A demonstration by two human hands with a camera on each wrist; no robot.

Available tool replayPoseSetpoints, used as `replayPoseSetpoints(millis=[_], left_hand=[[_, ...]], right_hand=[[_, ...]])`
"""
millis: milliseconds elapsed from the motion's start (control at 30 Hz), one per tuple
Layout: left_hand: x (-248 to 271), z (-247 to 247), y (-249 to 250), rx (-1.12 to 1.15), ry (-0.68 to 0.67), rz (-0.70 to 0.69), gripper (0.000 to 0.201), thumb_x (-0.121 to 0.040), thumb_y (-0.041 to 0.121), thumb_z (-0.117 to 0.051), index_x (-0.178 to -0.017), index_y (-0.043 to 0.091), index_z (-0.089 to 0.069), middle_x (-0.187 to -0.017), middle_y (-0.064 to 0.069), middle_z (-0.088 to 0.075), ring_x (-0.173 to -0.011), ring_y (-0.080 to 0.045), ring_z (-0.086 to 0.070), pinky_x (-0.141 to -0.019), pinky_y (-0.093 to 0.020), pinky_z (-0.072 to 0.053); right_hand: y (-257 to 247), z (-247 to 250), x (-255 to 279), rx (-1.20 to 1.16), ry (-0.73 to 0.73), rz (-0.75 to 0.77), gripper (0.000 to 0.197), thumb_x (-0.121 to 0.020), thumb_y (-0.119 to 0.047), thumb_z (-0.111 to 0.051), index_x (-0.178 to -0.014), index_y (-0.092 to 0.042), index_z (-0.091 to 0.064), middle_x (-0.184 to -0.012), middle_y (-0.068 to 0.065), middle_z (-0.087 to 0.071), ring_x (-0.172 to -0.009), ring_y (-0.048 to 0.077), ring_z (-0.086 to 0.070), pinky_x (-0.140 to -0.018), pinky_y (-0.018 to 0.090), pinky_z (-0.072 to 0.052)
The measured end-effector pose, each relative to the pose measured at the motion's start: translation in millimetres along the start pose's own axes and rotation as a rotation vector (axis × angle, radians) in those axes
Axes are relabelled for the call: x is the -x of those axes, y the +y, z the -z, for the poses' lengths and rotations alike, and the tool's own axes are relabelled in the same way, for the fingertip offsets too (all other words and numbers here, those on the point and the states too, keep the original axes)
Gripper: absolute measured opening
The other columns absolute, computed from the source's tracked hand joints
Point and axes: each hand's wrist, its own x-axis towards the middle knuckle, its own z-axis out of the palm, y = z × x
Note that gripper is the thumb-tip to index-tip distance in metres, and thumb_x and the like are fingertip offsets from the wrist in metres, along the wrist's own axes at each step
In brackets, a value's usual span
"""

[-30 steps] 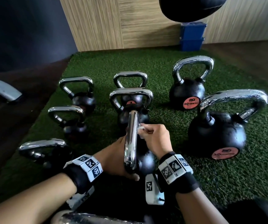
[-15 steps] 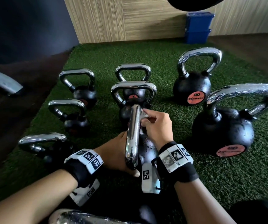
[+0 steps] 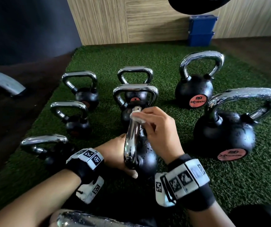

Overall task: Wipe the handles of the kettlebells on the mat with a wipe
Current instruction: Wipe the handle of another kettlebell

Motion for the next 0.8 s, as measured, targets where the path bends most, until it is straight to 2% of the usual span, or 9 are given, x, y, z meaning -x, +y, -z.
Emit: replayPoseSetpoints(millis=[133,233,300,433,533,600,667,700,800], left_hand=[[0,7,2,0.006,-0.027,-0.008,0.104,-0.057,0.048,-0.098,-0.145,0.027,-0.046,-0.149,0.004,-0.047,-0.138,-0.014,-0.046,-0.116,-0.035,-0.042],[-2,12,3,0.065,-0.035,-0.025,0.104,-0.057,0.042,-0.1,-0.145,0.025,-0.049,-0.148,0.004,-0.05,-0.138,-0.014,-0.048,-0.115,-0.036,-0.043],[-3,14,2,0.043,-0.053,-0.052,0.095,-0.06,0.041,-0.099,-0.141,0.022,-0.054,-0.145,0.004,-0.054,-0.135,-0.013,-0.05,-0.114,-0.033,-0.043],[-4,16,-2,0.127,-0.095,-0.109,0.076,-0.065,0.025,-0.099,-0.131,0.013,-0.064,-0.13,-0.001,-0.066,-0.124,-0.018,-0.061,-0.11,-0.035,-0.048],[-4,16,-1,0.18,-0.081,-0.142,0.069,-0.064,0.016,-0.099,-0.124,0.009,-0.066,-0.125,-0.006,-0.068,-0.12,-0.021,-0.065,-0.105,-0.04,-0.052],[-3,14,1,0.259,-0.078,-0.171,0.072,-0.063,0.006,-0.098,-0.126,0.007,-0.065,-0.129,-0.008,-0.066,-0.123,-0.02,-0.063,-0.105,-0.039,-0.052],[-3,12,0,0.274,-0.085,-0.181,0.057,-0.064,0.004,-0.096,-0.114,0.011,-0.068,-0.117,-0.007,-0.069,-0.112,-0.016,-0.067,-0.097,-0.036,-0.055],[-3,13,-1,0.231,-0.097,-0.177,0.049,-0.067,0.008,-0.096,-0.108,0.009,-0.069,-0.112,-0.01,-0.069,-0.108,-0.02,-0.067,-0.096,-0.039,-0.055],[-3,9,-3,0.096,-0.116,-0.161,0.052,-0.071,0.023,-0.095,-0.108,0.0,-0.067,-0.11,-0.018,-0.067,-0.104,-0.027,-0.066,-0.095,-0.043,-0.053]], right_hand=[[-7,6,7,0.051,-0.033,-0.009,0.041,-0.087,0.006,-0.069,-0.117,-0.023,-0.076,-0.103,-0.003,-0.07,-0.087,0.002,-0.062,-0.075,0.005,-0.046],[-8,11,-1,0.048,-0.061,-0.09,0.043,-0.085,0.005,-0.071,-0.12,-0.02,-0.074,-0.099,0.001,-0.071,-0.087,0.01,-0.064,-0.077,0.013,-0.048],[-13,13,1,0.048,-0.089,-0.091,0.04,-0.086,0.001,-0.073,-0.12,-0.019,-0.074,-0.097,0.002,-0.07,-0.085,0.012,-0.064,-0.076,0.015,-0.048],[-26,20,25,-0.013,-0.116,-0.081,0.032,-0.082,-0.012,-0.082,-0.112,-0.019,-0.078,-0.082,-0.005,-0.068,-0.072,0.007,-0.062,-0.065,0.012,-0.045],[-23,25,26,-0.144,-0.135,-0.216,0.034,-0.075,-0.007,-0.085,-0.106,-0.019,-0.08,-0.089,-0.009,-0.077,-0.079,-0.003,-0.07,-0.072,0.006,-0.048],[-21,26,25,-0.249,-0.173,-0.325,0.034,-0.073,-0.008,-0.088,-0.104,-0.017,-0.081,-0.092,-0.007,-0.079,-0.079,-0.001,-0.074,-0.078,0.018,-0.058],[-22,25,31,-0.326,-0.217,-0.407,0.032,-0.072,-0.009,-0.089,-0.102,-0.013,-0.08,-0.087,-0.001,-0.08,-0.075,0.011,-0.077,-0.077,0.036,-0.064],[-22,24,35,-0.321,-0.234,-0.423,0.031,-0.071,-0.01,-0.09,-0.101,-0.013,-0.081,-0.084,-0.001,-0.08,-0.074,0.013,-0.077,-0.076,0.041,-0.064],[-22,22,47,-0.287,-0.276,-0.417,0.029,-0.07,-0.016,-0.091,-0.098,-0.016,-0.082,-0.083,-0.006,-0.08,-0.075,0.009,-0.076,-0.077,0.039,-0.063]])
